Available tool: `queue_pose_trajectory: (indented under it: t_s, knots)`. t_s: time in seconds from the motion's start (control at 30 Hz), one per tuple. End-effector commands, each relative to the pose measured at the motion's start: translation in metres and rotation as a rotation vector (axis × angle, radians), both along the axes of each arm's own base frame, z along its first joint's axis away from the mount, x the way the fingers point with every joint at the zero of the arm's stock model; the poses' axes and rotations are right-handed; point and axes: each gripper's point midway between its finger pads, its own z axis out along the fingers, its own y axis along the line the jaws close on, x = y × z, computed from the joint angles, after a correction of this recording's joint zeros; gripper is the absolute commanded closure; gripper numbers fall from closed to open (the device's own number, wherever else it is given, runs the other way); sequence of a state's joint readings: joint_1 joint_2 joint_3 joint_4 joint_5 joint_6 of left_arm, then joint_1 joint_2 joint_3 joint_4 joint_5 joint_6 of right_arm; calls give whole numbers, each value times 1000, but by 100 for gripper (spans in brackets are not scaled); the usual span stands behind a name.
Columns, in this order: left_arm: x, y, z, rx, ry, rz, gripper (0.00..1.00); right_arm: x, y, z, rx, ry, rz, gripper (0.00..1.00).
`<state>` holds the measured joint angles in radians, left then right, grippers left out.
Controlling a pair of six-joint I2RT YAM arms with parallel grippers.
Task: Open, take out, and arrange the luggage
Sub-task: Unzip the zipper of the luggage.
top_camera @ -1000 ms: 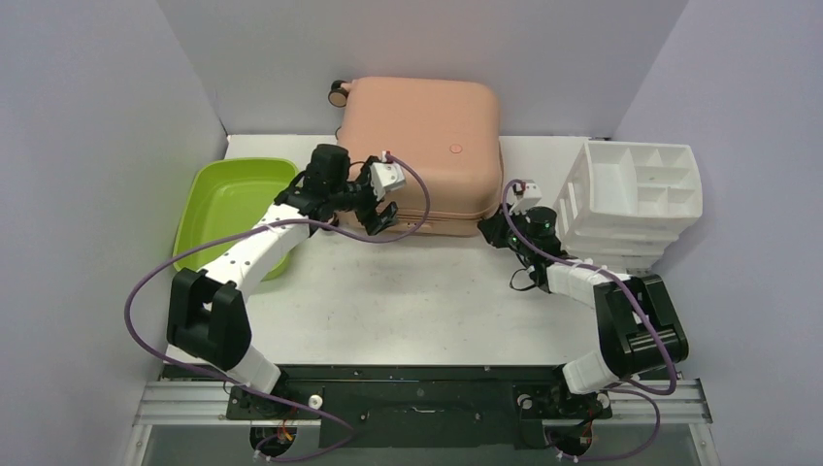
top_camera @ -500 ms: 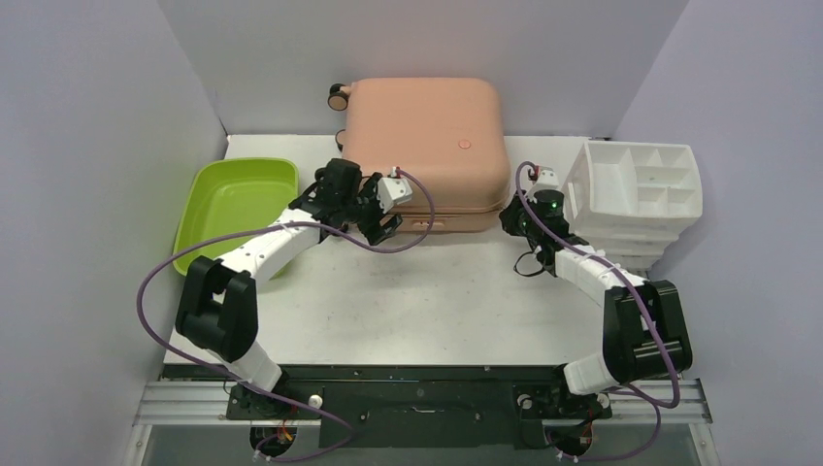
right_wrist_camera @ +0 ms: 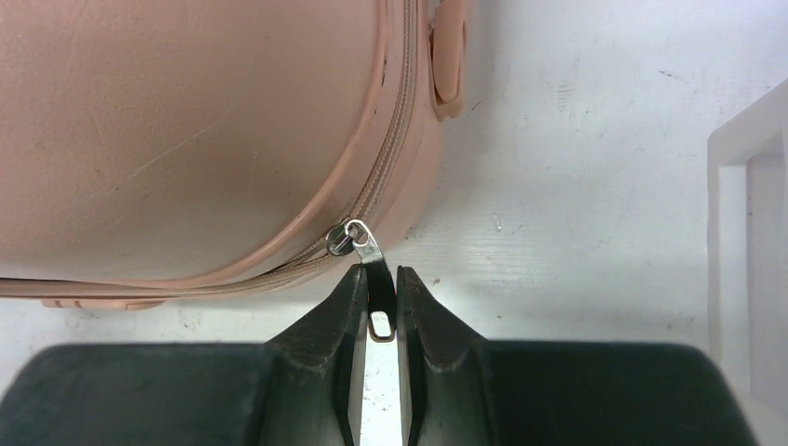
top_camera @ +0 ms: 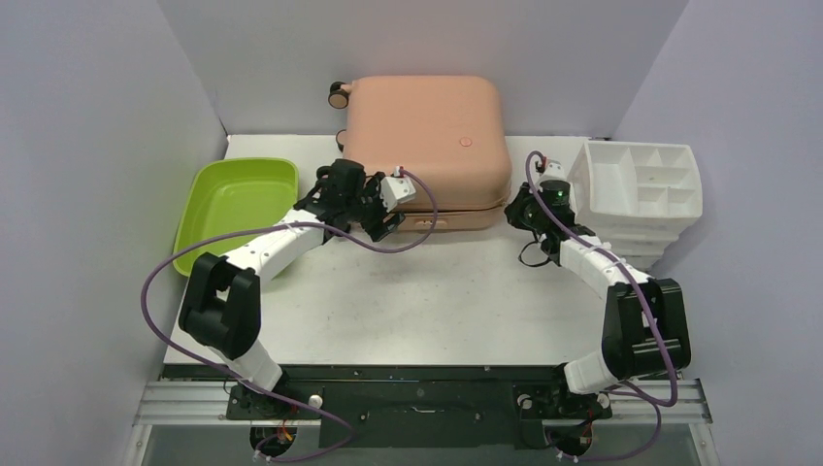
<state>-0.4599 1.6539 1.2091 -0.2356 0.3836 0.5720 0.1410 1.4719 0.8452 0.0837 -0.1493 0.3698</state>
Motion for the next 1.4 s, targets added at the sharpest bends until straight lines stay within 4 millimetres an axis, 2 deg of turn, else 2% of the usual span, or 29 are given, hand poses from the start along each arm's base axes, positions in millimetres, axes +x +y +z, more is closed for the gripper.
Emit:
queue_pose_trajectory:
  t_s: [0.0,0.2,0.33,0.4,0.57,0.67,0.7,0.83,1.03,1.1,1.13,1.17,1.2,1.23,1.27,1.37]
  knots:
    - [62,59,0,110,-158,268,35,32,-70,40,-41,-128,-247,100]
    - [76,80,-1,124,-157,341,38,39,-68,41,-20,-119,-220,100]
    - [86,91,-2,143,-159,403,40,50,-74,41,-4,-109,-253,100]
    - [87,94,0,136,-157,415,42,53,-85,42,-7,-116,-282,100]
    - [85,99,-3,132,-152,418,45,56,-101,56,-77,-166,-339,100]
    - [82,99,-5,127,-141,407,46,65,-105,65,-102,-184,-348,100]
    - [81,99,-6,126,-136,403,47,67,-107,58,-114,-162,-353,100]
    - [75,97,-8,122,-130,383,49,78,-112,57,-134,-150,-378,100]
    - [68,99,-13,134,-124,365,51,90,-123,63,-189,-164,-422,100]
    - [66,97,-12,129,-122,353,51,100,-123,71,-191,-176,-423,100]
    - [65,97,-12,128,-122,350,51,103,-123,64,-196,-156,-419,100]
    - [64,96,-11,124,-122,344,52,109,-123,70,-193,-167,-419,100]
    - [63,96,-10,121,-122,341,52,112,-122,64,-195,-152,-416,99]
    - [62,95,-9,117,-122,336,52,117,-116,71,-192,-167,-404,99]
    - [61,95,-8,115,-124,334,52,120,-110,66,-193,-158,-390,98]
    - [56,92,-7,99,-121,314,52,129,-101,72,-183,-182,-371,98]
